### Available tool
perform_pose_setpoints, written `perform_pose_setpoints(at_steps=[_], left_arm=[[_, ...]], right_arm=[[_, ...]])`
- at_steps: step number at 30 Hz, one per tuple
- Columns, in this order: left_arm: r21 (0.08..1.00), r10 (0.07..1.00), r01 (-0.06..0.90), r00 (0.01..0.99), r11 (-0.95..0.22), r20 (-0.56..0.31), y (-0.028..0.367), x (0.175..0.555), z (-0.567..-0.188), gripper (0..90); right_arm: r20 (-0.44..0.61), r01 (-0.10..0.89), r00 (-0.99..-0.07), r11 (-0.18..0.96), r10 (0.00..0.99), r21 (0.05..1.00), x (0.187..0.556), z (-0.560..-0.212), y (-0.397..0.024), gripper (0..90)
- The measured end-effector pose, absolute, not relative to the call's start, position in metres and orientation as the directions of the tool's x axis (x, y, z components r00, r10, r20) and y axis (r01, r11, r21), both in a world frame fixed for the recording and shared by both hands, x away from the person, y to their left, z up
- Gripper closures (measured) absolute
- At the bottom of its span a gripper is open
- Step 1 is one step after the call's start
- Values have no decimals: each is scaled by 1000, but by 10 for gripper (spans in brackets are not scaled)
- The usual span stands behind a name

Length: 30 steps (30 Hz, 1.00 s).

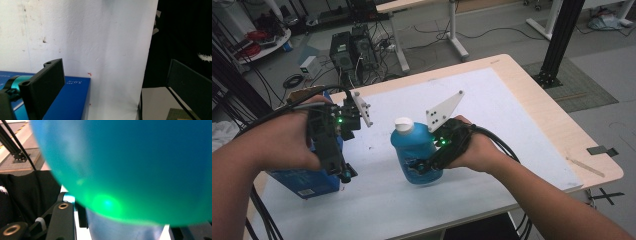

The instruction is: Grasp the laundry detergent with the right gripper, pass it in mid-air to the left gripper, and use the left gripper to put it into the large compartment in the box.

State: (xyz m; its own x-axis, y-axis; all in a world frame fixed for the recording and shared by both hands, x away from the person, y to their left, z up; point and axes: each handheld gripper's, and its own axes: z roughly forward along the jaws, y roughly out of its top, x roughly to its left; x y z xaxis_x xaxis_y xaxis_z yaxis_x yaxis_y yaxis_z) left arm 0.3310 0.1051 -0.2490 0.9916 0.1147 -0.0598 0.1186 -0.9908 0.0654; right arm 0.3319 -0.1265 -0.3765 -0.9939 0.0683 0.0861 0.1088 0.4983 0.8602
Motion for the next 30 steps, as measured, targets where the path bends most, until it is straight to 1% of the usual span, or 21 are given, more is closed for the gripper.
perform_pose_setpoints(at_steps=[13, 22, 30], left_arm=[[60, 86, 90, 994, -994, -66, 90, 329, -249, 17], [54, 74, 77, 995, -996, -65, 83, 328, -251, 17], [42, 66, 69, 996, -997, -60, 79, 328, -254, 17]], right_arm=[[104, 85, -994, 496, -11, 864, 330, -384, -76, 464], [117, 83, -993, 508, -36, 858, 330, -383, -54, 464], [122, 79, -991, 503, -54, 861, 331, -380, -42, 463]])
